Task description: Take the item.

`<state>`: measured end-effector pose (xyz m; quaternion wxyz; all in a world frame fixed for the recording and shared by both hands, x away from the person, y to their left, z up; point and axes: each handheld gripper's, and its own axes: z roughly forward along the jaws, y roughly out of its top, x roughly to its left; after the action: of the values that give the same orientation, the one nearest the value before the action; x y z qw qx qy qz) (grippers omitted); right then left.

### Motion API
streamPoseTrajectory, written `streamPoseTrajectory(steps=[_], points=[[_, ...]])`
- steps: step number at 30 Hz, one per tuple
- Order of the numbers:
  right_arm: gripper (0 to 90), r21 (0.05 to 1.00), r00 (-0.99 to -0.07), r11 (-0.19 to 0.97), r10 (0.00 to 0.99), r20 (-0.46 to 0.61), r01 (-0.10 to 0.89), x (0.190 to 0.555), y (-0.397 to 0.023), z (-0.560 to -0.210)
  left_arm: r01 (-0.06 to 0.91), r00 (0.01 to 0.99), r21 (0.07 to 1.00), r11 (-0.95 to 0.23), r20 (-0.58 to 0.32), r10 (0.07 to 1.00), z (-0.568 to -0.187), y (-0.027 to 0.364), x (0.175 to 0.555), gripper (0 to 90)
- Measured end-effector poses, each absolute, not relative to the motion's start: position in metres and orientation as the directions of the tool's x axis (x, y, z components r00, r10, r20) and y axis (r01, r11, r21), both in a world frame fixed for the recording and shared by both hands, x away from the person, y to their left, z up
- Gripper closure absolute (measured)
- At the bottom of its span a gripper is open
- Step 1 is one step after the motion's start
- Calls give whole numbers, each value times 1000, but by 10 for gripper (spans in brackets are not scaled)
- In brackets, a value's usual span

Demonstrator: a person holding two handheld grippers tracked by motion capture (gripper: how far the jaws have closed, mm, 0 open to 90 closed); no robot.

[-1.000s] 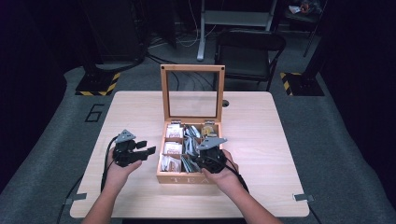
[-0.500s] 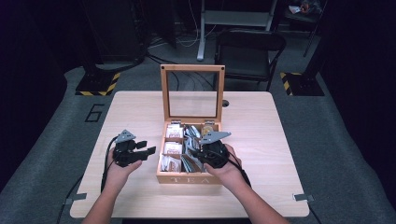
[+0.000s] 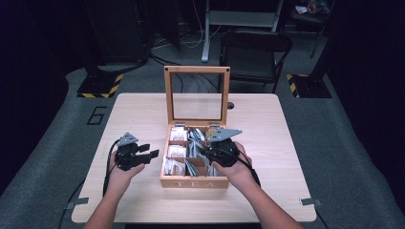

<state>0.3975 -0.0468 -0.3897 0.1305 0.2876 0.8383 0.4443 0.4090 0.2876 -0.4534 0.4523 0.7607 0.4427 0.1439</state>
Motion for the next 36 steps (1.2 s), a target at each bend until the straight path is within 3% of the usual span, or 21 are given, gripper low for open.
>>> streamPoseTrajectory(steps=[36], points=[[896, 833, -617, 339, 787, 5, 438, 413, -139, -404, 547, 558, 815, -191, -185, 809, -454, 290, 410, 455]])
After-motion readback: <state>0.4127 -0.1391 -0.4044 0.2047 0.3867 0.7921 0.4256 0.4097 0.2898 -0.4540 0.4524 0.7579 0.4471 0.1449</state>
